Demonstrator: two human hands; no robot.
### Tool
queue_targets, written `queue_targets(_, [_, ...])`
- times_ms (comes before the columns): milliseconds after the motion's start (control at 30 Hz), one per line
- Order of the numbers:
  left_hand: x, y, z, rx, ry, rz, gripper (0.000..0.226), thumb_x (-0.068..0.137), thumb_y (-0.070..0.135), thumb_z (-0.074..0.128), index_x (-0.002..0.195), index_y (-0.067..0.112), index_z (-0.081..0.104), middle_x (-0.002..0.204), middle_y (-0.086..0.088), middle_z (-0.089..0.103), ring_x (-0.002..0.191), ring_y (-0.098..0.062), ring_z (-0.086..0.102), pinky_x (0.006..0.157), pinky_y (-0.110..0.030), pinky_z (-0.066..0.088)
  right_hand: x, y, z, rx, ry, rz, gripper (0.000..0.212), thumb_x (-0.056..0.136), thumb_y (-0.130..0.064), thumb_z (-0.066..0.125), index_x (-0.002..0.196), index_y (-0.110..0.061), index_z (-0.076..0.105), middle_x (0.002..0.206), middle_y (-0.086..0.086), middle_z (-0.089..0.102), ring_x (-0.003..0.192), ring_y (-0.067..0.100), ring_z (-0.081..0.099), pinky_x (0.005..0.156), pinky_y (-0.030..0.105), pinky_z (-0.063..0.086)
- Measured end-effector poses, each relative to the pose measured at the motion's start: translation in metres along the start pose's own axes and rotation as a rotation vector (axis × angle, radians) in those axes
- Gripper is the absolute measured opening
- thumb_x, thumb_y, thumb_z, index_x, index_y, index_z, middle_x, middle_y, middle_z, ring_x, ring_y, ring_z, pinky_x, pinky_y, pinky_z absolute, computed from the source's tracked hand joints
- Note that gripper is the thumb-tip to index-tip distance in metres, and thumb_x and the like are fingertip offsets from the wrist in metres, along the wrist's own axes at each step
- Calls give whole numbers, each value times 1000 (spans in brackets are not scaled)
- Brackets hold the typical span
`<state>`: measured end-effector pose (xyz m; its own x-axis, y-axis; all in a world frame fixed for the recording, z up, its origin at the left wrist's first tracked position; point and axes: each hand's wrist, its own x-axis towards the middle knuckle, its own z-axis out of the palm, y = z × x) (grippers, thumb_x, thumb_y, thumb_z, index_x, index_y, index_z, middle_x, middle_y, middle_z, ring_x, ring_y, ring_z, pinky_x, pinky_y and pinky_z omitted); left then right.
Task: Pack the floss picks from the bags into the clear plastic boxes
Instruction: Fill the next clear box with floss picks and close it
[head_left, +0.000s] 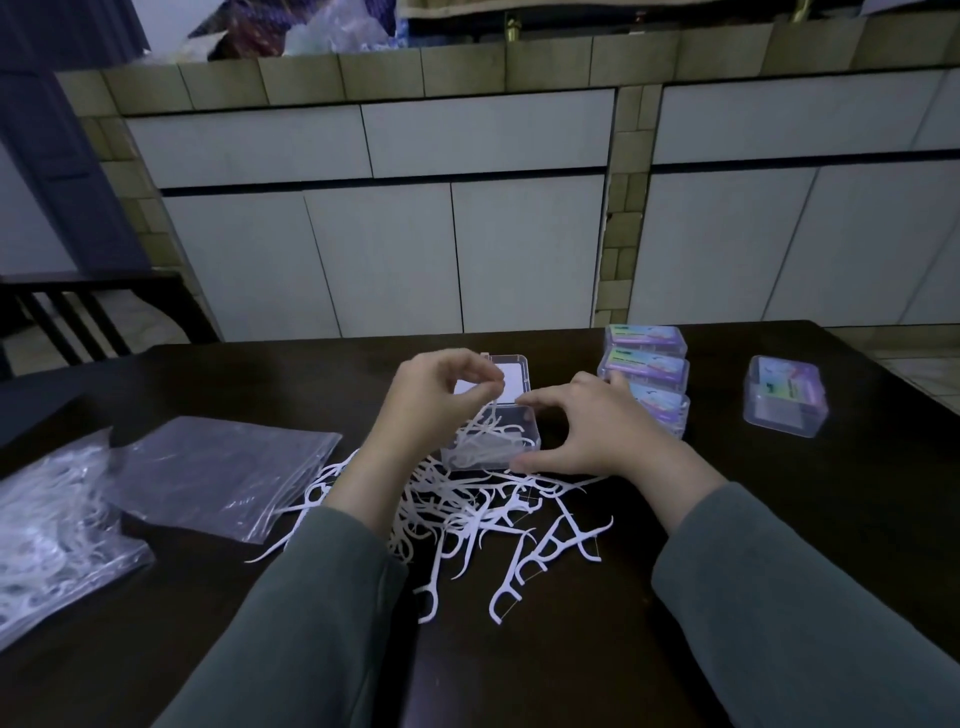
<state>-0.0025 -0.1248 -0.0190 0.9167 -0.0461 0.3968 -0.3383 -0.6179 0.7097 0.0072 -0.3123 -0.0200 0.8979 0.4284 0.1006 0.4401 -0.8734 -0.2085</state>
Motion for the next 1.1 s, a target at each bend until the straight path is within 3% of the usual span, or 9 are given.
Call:
queue_targets(133, [-3,0,-2,-43,64,72,7,85,25,71,91,26,74,82,16,69,54,1,49,54,-18,43,2,0,2,-11,3,5,80,74,-73,61,142,-38,40,132,-5,54,125,16,37,110,46,22])
queue_targets(233, [-2,3,-4,-85,198,124,6,85,25,71,91,25,74,75,18,67,60,-25,54,54,-33,48,2,1,1,-17,4,14,80,74,-74,61,143,-39,40,133,-3,53,125,17,36,110,45,22])
queue_targets(333, [-2,2,-10,23,170,157,8,86,23,70,92,28,72,75,23,63,58,-6,52,55,-22,46,1,2,1,-15,2,24,80,74,-73,61,143,-39,40,134,-2,52,126,18,36,110,45,21])
queue_targets(433, [-3,-2,-7,233,-58,84,12,86,26,69,95,32,73,84,26,62,72,7,55,68,-15,45,3,2,4,-22,-4,26,80,73,-75,59,143,-39,40,136,-3,52,128,18,36,112,46,20])
queue_targets(533, [-1,-7,-1,307,-161,9,12,83,33,72,95,35,74,100,18,68,88,0,56,80,-26,50,3,2,5,-21,-1,28,80,73,-75,59,142,-39,40,137,-4,52,129,18,37,112,46,20])
queue_targets(633, [1,-6,-7,366,-104,-25,8,84,34,71,92,33,75,97,15,69,84,-2,57,76,-29,52,3,2,3,-20,-14,33,81,74,-75,59,143,-39,40,137,-3,52,130,18,36,112,46,19])
queue_targets(800, [3,-8,5,560,-273,-50,11,85,35,70,94,37,75,95,14,70,86,-8,60,81,-28,53,3,1,2,-27,-22,48,79,76,-73,59,144,-38,39,137,-1,51,130,19,35,113,46,19])
queue_targets(1000, [-2,-5,2,402,-164,31,14,88,31,66,98,28,75,98,13,71,80,1,58,77,-23,51,5,2,3,-83,-5,52,83,76,-75,56,147,-38,32,147,-5,43,134,20,33,111,49,21])
queue_targets(1100, [-15,15,-16,254,-184,59,11,86,34,67,93,28,73,72,25,62,63,14,51,56,-6,37,-1,-2,-11,-91,73,54,74,75,-74,59,138,-40,44,139,-6,47,126,18,39,107,45,27])
